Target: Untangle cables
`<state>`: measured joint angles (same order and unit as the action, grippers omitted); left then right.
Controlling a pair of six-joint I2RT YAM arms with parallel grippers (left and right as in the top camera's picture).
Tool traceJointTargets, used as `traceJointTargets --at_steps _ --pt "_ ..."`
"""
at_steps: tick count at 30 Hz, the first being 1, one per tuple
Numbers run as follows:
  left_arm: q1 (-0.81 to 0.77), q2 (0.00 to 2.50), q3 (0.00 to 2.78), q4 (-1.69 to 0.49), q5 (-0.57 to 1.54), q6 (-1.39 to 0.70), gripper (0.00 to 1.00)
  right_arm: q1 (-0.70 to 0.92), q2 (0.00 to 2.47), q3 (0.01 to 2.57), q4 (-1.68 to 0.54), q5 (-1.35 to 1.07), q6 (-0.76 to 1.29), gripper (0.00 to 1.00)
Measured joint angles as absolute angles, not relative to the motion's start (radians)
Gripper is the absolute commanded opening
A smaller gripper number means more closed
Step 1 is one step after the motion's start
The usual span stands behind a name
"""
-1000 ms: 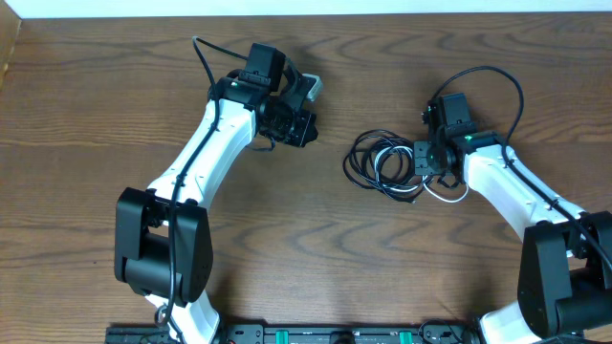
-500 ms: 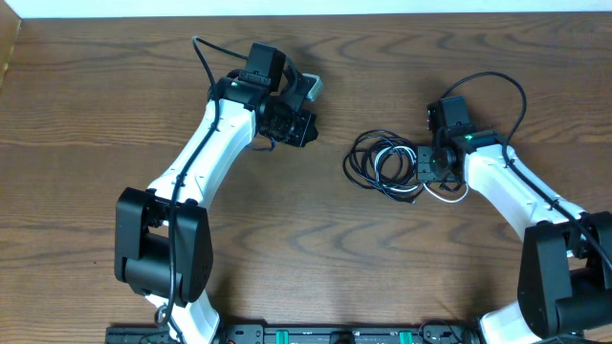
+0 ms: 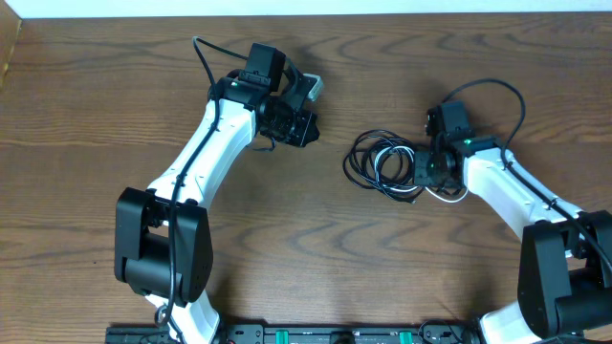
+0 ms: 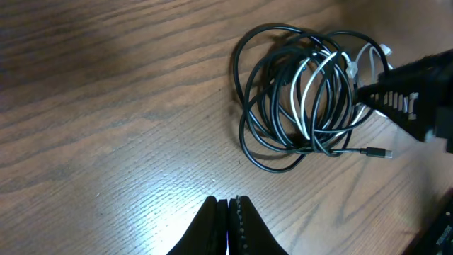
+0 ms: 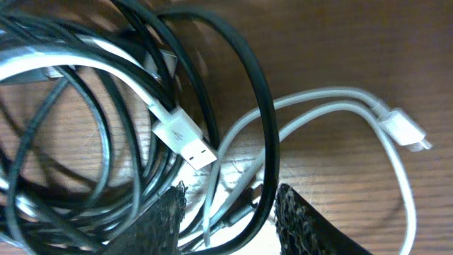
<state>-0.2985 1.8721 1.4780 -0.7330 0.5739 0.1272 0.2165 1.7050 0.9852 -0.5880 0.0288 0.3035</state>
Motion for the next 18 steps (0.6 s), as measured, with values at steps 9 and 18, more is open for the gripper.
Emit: traceJointTargets --at_steps 9,18 --pt "-0.299 1.872 1.478 -0.733 0.578 0.127 0.08 0.215 1.705 0.939 -0.494 -0.014 0.322 0.01" --pt "-0.299 1.872 1.478 -0.733 0.578 0.127 0.10 0.215 1.704 0.939 -0.357 -0.106 0.322 0.01"
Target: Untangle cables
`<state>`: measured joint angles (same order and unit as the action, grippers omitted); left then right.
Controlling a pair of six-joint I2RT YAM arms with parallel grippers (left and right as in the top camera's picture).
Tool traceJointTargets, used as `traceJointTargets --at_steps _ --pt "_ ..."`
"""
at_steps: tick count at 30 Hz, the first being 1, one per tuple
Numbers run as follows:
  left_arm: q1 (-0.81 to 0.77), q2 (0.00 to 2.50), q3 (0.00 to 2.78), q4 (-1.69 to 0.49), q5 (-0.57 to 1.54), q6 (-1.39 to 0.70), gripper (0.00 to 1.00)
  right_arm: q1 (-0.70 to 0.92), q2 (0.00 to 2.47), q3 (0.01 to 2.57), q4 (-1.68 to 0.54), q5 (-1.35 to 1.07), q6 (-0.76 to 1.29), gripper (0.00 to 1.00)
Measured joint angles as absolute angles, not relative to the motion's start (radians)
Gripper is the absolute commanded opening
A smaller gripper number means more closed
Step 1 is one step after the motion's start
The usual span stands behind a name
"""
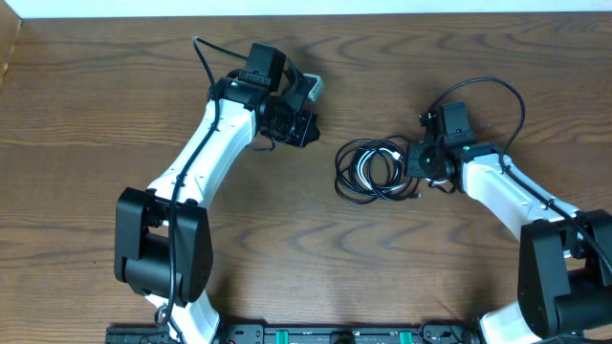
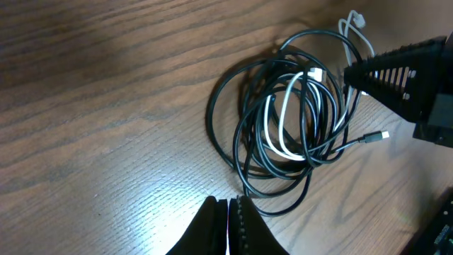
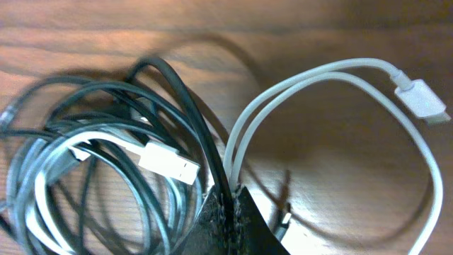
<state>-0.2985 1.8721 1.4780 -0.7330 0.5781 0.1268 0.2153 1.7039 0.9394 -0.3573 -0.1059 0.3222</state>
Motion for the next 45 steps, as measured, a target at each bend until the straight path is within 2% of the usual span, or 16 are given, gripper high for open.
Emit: traceJointTargets --at_steps 6,20,34,39,40,43,45 --pt "-0.299 1.872 1.478 -0.744 0.597 0.133 0.11 0.215 1.660 0.939 -0.289 -0.176 0.322 0.01" --pt "-0.350 1.879 1.478 -0.758 0.754 0.223 0.10 0.215 1.506 0.939 -0.286 -0.256 0.322 0.01" --pt "-0.474 2.089 1.478 -0.732 0.886 0.271 0.10 0.215 1.483 0.939 -0.286 -0.267 0.322 0.01" --pt "-0.482 2.089 1.478 -0.685 0.860 0.262 0.17 0.216 1.481 0.939 -0.286 -0.277 0.322 0.01" --pt "-0.482 2.089 1.478 -0.677 0.846 0.258 0.24 0.216 1.478 0.939 -0.287 -0.279 0.322 0.01" --pt "-0.482 2.089 1.478 -0.668 0.792 0.237 0.31 0.216 1.460 0.939 -0.287 -0.282 0.322 0.01" --pt "-0.482 2.089 1.478 -0.659 0.756 0.222 0.31 0.215 1.443 0.939 -0.287 -0.284 0.322 0.01"
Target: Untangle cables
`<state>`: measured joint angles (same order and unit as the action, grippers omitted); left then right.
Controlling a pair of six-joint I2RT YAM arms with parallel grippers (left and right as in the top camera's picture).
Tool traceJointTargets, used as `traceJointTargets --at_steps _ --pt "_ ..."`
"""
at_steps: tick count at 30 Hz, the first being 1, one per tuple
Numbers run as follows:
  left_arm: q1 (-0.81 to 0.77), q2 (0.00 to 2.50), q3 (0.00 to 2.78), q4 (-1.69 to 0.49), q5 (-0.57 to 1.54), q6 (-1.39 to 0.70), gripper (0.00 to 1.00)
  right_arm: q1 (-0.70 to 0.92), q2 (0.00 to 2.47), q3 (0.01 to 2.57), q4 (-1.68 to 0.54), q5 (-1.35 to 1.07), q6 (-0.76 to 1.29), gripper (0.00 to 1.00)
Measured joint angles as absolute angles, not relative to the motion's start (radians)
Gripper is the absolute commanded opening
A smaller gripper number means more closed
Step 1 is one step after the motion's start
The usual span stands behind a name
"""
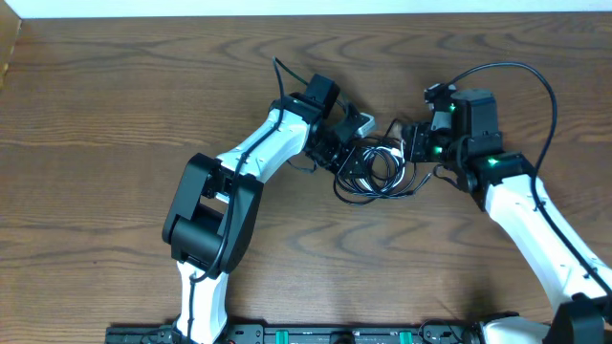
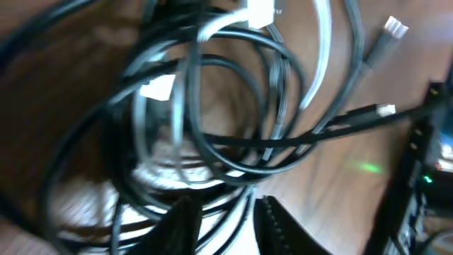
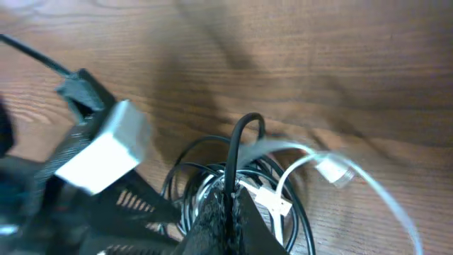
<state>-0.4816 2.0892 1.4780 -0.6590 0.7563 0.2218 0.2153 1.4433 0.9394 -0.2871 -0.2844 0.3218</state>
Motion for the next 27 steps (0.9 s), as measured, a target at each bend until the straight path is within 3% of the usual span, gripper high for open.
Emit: traceJointTargets --at_steps 9,22,27 --pt "-0.482 2.089 1.478 -0.625 0.669 0.176 0.33 0.215 1.393 0.939 -0.294 -0.289 0.322 0.01" --pt "-0.486 2.173 1.482 -0.566 0.703 0.149 0.32 0.215 1.393 0.939 -0.311 -0.289 0.322 0.01" --pt "-0.488 2.188 1.491 -0.559 0.680 0.133 0.37 0.215 1.393 0.939 -0.313 -0.289 0.322 0.01"
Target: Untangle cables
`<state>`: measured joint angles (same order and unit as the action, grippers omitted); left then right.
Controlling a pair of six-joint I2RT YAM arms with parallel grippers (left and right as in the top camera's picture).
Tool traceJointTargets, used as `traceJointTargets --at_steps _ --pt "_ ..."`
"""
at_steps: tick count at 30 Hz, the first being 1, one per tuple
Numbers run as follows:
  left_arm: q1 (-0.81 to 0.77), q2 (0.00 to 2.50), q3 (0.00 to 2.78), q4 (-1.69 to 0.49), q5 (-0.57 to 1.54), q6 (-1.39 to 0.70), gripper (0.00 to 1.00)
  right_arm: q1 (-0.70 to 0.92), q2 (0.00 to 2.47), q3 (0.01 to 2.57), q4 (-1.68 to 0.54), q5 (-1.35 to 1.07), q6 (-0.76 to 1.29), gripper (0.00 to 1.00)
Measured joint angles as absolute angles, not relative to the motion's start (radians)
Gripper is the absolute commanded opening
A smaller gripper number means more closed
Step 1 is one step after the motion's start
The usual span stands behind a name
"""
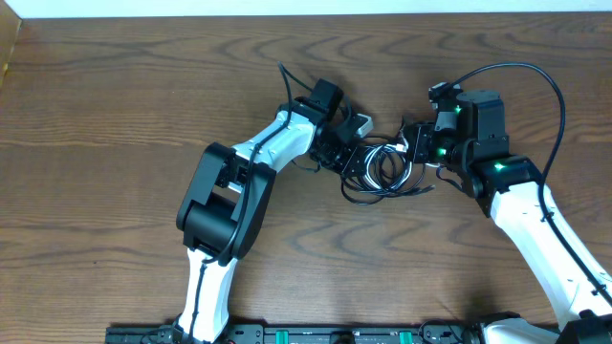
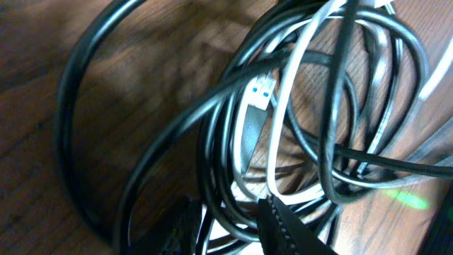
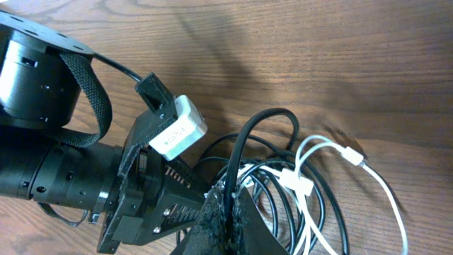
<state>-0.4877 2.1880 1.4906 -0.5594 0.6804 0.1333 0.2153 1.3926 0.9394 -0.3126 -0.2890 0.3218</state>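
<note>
A tangle of black and white cables [image 1: 384,177] lies on the wooden table at centre. My left gripper [image 1: 356,161] is pushed into its left side. In the left wrist view the left gripper [image 2: 228,209] is open, with black and white strands running between its fingers, and a white USB plug [image 2: 260,92] lies just ahead. My right gripper [image 1: 414,153] sits at the tangle's right side. In the right wrist view the right gripper [image 3: 228,195] is shut on a black cable loop [image 3: 260,119] that arches up. White plugs [image 3: 350,153] trail to the right.
The wooden table [image 1: 115,105] stretches around the tangle, with a pale wall edge [image 1: 287,8] at the back and a black rail [image 1: 316,334] along the front. The left wrist's black body and grey block [image 3: 177,129] sit close to my right fingers.
The tangle and my left gripper have shifted slightly right. The left fingers are still open and now sit over the coil's left side. My right gripper is still shut on the black cable.
At first my left gripper was shut and far off at the back left, while my right gripper was open around strands at the tangle's right edge. The right gripper then shut on a black cable. Later the left gripper was open at the tangle, where it is now.
</note>
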Motion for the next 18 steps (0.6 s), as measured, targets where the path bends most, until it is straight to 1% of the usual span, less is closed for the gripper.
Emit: traceJointTargets --at_steps 10,12,13,15,16,17,18 --pt "-0.500 2.188 1.499 -0.556 0.661 0.130 0.37 0.215 1.392 0.939 -0.312 -0.289 0.322 0.01" --pt "-0.509 2.188 1.501 -0.553 0.651 0.130 0.35 0.215 1.392 0.939 -0.313 -0.289 0.322 0.01" --pt "-0.513 2.188 1.501 -0.549 0.647 0.130 0.31 0.215 1.392 0.939 -0.312 -0.289 0.322 0.01" --pt "-0.525 2.188 1.502 -0.539 0.627 0.123 0.29 0.215 1.392 0.939 -0.313 -0.289 0.322 0.01" --pt "-0.533 2.188 1.502 -0.534 0.615 0.116 0.23 0.215 1.392 0.939 -0.312 -0.289 0.322 0.01" --pt "-0.543 2.188 1.503 -0.529 0.601 0.107 0.14 0.215 1.392 0.939 -0.312 -0.289 0.322 0.01" --pt "-0.550 2.188 1.504 -0.526 0.591 0.104 0.08 0.215 1.392 0.939 -0.313 -0.289 0.322 0.01"
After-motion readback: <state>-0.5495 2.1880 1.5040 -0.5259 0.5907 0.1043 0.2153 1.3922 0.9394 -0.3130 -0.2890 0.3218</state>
